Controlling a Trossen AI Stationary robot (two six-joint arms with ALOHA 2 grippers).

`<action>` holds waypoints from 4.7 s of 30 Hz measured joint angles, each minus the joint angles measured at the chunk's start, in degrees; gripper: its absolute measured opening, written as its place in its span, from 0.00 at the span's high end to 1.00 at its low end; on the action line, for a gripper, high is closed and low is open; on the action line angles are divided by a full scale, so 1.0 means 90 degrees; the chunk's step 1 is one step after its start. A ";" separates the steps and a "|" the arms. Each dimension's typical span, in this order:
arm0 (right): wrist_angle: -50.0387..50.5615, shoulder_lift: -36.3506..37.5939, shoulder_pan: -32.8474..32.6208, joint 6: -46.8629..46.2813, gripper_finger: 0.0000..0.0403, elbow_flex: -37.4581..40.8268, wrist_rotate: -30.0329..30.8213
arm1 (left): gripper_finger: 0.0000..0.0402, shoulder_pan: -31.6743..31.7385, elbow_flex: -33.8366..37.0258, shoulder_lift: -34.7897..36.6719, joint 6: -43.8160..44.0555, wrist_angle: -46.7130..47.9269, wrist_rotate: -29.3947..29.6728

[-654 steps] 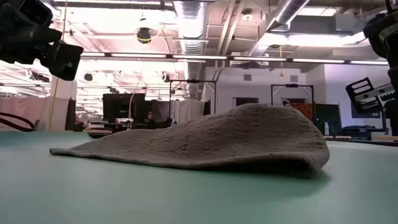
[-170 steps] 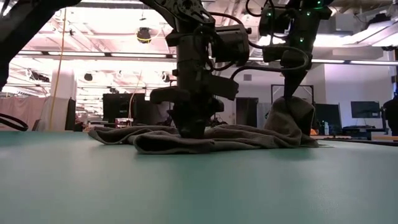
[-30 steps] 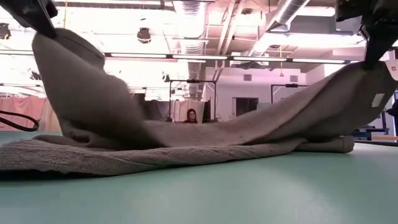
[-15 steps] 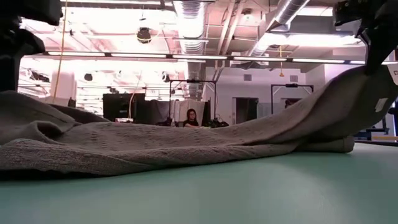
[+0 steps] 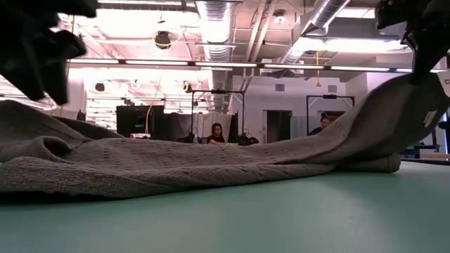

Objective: Roll towel
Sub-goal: Roll the gray towel

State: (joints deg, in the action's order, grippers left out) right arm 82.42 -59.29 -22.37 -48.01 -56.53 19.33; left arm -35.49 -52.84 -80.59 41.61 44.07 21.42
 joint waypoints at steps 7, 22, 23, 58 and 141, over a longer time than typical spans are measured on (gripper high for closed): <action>-0.0077 0.0000 0.0001 -0.0002 0.97 0.0000 -0.0014 | 0.51 0.0832 0.0000 -0.0519 -0.0622 -0.0123 -0.0776; -0.0068 0.0000 0.0000 0.0058 0.97 0.0000 -0.0094 | 0.56 0.1065 0.0000 -0.1140 -0.0971 -0.0458 -0.1191; -0.0063 0.0001 0.0000 0.0056 0.97 0.0000 -0.0097 | 0.58 0.1065 0.0000 -0.1097 -0.1016 -0.0494 -0.1191; -0.2842 0.0222 -0.3841 0.2627 0.97 -0.4059 -0.0685 | 1.00 -0.1768 -0.0019 0.3119 -0.7523 -0.8044 -0.0648; -0.2295 -0.1436 0.4987 0.8420 0.97 -0.0874 0.0506 | 1.00 0.1656 0.0205 0.5933 -0.1770 0.2460 0.2654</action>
State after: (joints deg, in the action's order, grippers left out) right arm 61.76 -72.21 22.51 27.77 -64.40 23.89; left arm -20.59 -50.99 -27.20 25.68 66.21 45.31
